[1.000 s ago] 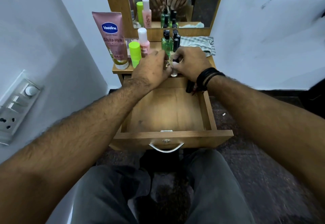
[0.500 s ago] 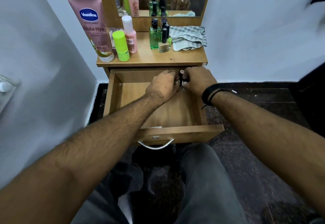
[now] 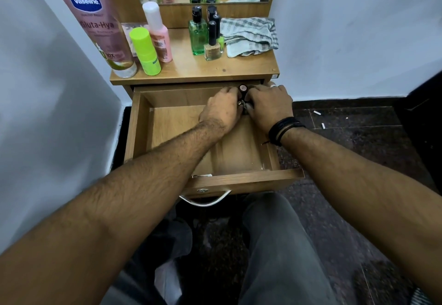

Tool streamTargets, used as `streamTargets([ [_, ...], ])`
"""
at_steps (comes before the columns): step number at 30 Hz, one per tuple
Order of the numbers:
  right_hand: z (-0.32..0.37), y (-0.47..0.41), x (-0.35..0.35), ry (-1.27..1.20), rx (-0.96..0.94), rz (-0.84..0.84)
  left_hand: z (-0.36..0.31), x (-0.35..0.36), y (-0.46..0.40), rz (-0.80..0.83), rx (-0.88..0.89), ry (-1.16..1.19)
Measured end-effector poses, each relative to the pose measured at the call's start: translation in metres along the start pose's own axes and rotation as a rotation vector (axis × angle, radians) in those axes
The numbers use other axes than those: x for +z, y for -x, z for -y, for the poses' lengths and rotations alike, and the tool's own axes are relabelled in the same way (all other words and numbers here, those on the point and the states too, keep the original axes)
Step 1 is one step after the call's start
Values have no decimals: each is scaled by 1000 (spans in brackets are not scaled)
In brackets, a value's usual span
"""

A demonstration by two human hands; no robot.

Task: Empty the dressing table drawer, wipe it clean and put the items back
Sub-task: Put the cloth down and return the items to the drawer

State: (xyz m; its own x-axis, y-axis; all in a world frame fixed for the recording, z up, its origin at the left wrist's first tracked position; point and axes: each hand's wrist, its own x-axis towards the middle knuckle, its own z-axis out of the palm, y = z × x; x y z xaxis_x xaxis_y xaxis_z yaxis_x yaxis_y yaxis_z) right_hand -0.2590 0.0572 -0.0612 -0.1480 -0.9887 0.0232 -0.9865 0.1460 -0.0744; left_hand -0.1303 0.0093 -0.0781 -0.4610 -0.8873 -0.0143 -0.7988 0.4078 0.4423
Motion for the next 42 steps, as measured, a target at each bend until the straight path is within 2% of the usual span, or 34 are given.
streamTargets([
  [15, -3, 11, -2, 10, -8, -53, 3, -9, 12, -29, -6, -3],
  [20, 3, 14, -18, -20, -23, -127, 10, -31, 24, -72, 24, -38],
  [29, 42, -20, -72, -203, -30, -197, 17, -113, 16, -348, 151, -99],
  [33, 59, -41, -84, -281, -55, -250, 14, -139, 0, -406, 169, -114],
  [42, 73, -69, -90, -264, -74, -226, 11, -145, -33, -294, 20, -205],
])
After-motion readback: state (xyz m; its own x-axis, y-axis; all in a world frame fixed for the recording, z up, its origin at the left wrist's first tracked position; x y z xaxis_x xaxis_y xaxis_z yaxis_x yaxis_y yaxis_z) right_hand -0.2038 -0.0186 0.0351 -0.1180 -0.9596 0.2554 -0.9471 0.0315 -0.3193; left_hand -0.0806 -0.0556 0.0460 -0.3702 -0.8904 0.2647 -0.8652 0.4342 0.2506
